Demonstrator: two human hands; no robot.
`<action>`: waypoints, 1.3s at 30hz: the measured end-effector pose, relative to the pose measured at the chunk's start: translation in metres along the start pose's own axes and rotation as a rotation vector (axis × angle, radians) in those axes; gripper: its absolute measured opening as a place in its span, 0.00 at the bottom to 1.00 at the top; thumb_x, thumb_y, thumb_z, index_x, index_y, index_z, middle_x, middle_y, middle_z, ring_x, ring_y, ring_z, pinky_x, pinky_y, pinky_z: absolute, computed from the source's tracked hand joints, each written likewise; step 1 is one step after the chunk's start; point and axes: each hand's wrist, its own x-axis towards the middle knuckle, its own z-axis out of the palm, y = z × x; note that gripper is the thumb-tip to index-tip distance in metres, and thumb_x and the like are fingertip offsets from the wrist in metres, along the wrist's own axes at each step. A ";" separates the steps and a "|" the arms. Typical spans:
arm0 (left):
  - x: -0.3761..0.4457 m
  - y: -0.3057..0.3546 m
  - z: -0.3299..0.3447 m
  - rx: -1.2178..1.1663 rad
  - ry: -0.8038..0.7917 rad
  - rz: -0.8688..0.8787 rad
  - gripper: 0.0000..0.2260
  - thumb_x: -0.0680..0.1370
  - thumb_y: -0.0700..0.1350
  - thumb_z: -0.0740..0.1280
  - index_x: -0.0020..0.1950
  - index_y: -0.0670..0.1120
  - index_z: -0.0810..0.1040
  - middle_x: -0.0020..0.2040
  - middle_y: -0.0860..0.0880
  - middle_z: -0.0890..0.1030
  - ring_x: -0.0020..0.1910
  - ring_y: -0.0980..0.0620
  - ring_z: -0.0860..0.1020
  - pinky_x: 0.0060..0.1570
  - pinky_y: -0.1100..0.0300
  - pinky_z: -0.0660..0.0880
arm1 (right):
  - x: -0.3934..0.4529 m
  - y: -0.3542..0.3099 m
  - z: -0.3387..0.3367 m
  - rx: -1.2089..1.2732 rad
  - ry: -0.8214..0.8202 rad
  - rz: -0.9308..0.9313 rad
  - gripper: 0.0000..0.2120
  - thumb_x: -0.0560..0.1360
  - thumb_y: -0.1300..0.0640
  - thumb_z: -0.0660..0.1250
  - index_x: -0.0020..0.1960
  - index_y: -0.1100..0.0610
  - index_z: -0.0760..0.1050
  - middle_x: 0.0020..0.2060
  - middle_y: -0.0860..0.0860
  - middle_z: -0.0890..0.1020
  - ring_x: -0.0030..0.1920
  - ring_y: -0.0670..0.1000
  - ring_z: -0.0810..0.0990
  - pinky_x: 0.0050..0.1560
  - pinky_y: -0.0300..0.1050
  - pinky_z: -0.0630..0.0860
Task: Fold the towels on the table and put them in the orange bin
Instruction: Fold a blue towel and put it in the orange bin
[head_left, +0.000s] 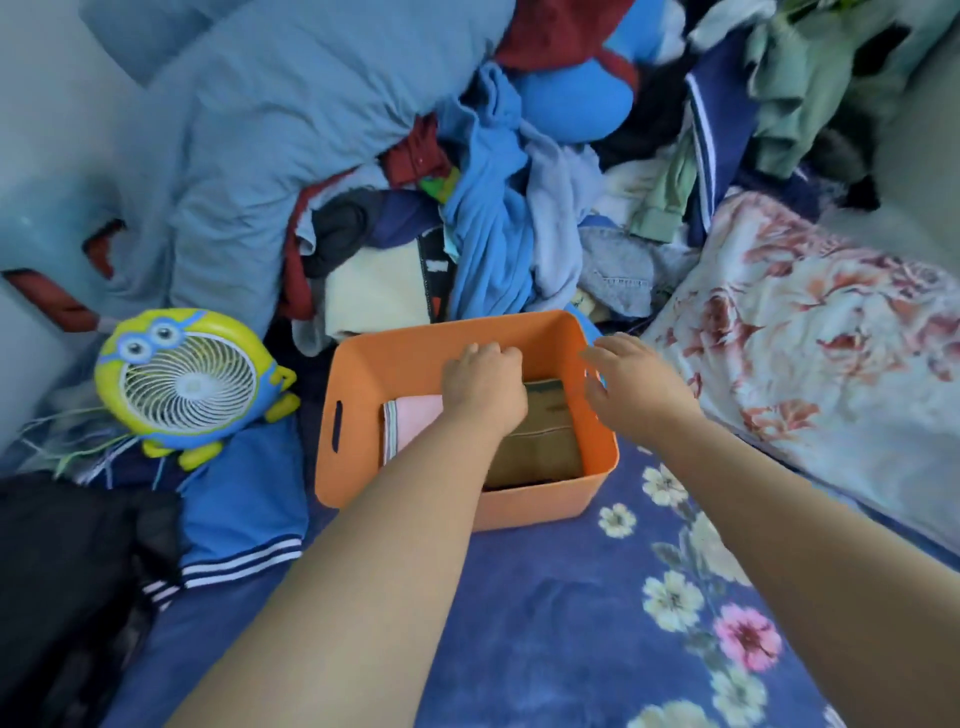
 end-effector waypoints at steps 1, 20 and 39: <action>-0.012 0.005 -0.015 -0.007 0.018 0.006 0.12 0.78 0.42 0.58 0.60 0.44 0.72 0.60 0.44 0.74 0.62 0.43 0.69 0.56 0.51 0.68 | -0.014 -0.005 -0.016 -0.009 0.033 0.013 0.16 0.77 0.60 0.56 0.62 0.62 0.71 0.61 0.58 0.74 0.64 0.56 0.67 0.62 0.49 0.65; -0.379 0.271 -0.232 -0.061 0.273 0.871 0.15 0.77 0.43 0.56 0.61 0.42 0.72 0.63 0.41 0.71 0.64 0.41 0.68 0.61 0.51 0.66 | -0.537 -0.039 -0.257 -0.338 0.569 0.775 0.15 0.75 0.59 0.60 0.60 0.61 0.75 0.63 0.57 0.74 0.64 0.57 0.70 0.65 0.46 0.61; -0.905 0.628 -0.233 -0.188 0.276 1.740 0.13 0.75 0.40 0.58 0.55 0.43 0.78 0.58 0.43 0.75 0.61 0.43 0.70 0.56 0.53 0.67 | -1.176 -0.072 -0.336 -0.686 0.545 1.671 0.14 0.75 0.60 0.58 0.59 0.62 0.75 0.62 0.57 0.73 0.65 0.56 0.67 0.63 0.48 0.59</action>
